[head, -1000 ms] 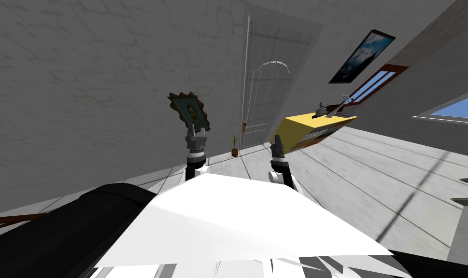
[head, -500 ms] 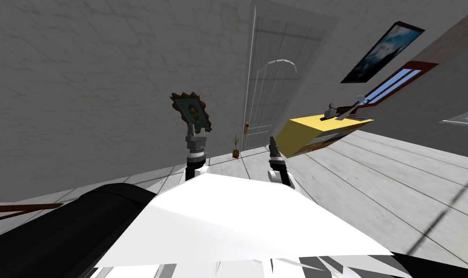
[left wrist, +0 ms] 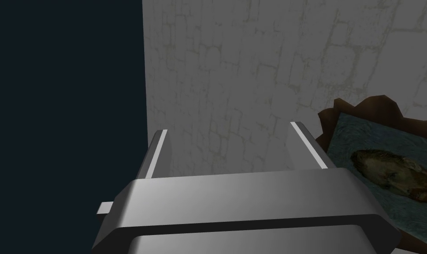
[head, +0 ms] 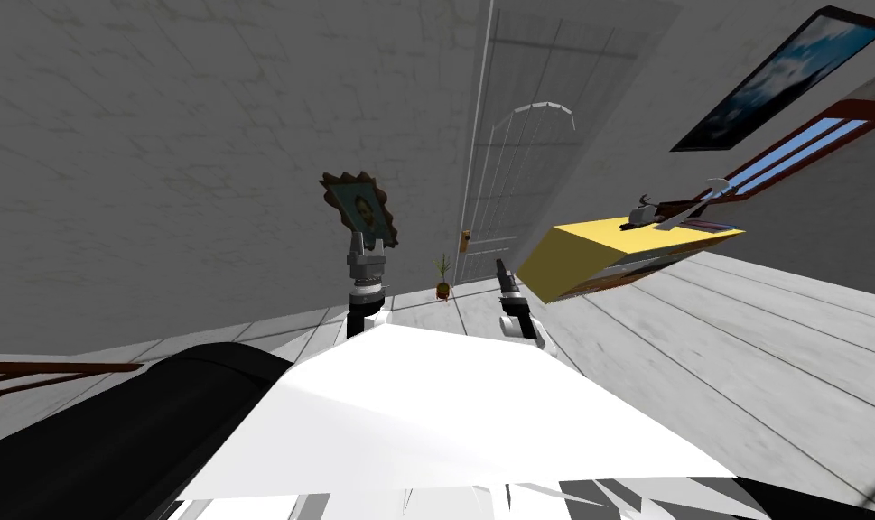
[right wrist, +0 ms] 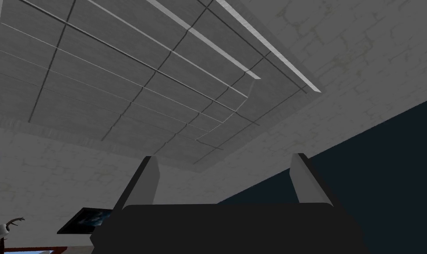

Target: Pull the door open

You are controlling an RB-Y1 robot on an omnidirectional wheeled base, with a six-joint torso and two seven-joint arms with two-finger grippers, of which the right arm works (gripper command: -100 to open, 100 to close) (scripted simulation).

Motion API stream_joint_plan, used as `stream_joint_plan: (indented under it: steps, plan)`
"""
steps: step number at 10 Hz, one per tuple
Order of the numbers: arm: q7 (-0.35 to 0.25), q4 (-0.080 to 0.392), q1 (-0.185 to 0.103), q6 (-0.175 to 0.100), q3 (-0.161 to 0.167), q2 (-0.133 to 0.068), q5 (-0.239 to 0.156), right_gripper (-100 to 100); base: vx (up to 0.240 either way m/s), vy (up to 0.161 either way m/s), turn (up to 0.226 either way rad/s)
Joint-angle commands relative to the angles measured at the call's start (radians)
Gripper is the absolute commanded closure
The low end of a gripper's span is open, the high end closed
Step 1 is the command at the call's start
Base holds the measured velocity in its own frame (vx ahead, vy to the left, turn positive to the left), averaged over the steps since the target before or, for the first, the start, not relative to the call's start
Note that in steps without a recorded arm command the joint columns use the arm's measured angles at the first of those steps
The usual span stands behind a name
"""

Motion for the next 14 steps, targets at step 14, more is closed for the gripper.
stream_joint_plan:
  steps: [14]
  plan:
    - [0.353, 0.407, -0.208, 0.021, -0.030, -0.087, 0.097, -100, 0.098, -0.021, 0.094]
